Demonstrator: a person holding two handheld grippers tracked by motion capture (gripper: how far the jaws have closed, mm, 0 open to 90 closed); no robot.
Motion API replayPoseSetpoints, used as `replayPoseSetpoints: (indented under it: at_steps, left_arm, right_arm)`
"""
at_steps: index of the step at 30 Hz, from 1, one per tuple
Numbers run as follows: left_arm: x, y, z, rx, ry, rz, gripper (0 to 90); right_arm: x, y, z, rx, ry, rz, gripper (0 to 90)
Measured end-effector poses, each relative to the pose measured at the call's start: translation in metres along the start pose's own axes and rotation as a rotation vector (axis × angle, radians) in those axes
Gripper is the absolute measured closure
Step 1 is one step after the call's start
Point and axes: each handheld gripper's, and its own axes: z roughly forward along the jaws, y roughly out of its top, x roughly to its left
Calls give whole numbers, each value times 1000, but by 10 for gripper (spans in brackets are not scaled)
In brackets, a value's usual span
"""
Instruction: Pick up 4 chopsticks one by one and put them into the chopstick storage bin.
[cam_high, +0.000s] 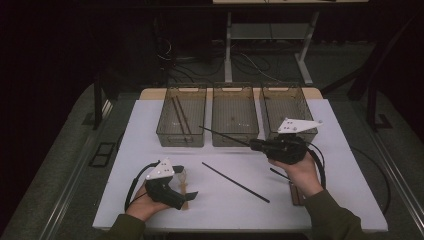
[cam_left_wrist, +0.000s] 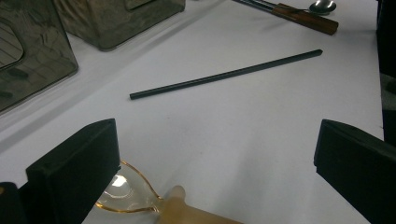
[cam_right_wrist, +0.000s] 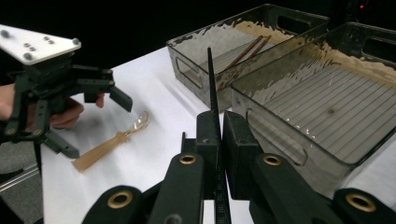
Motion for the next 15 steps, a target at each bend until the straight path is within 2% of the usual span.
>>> replayPoseSetpoints:
  at_steps: [7, 15]
  left_arm:
    - [-2, 0, 1, 5, 3, 0, 0]
    - [-2, 0, 1, 18, 10, -4, 0]
  right_arm:
    - [-4, 10, 10, -3, -47, 7, 852]
    - [-11, 25, 34, -1, -86, 28, 852]
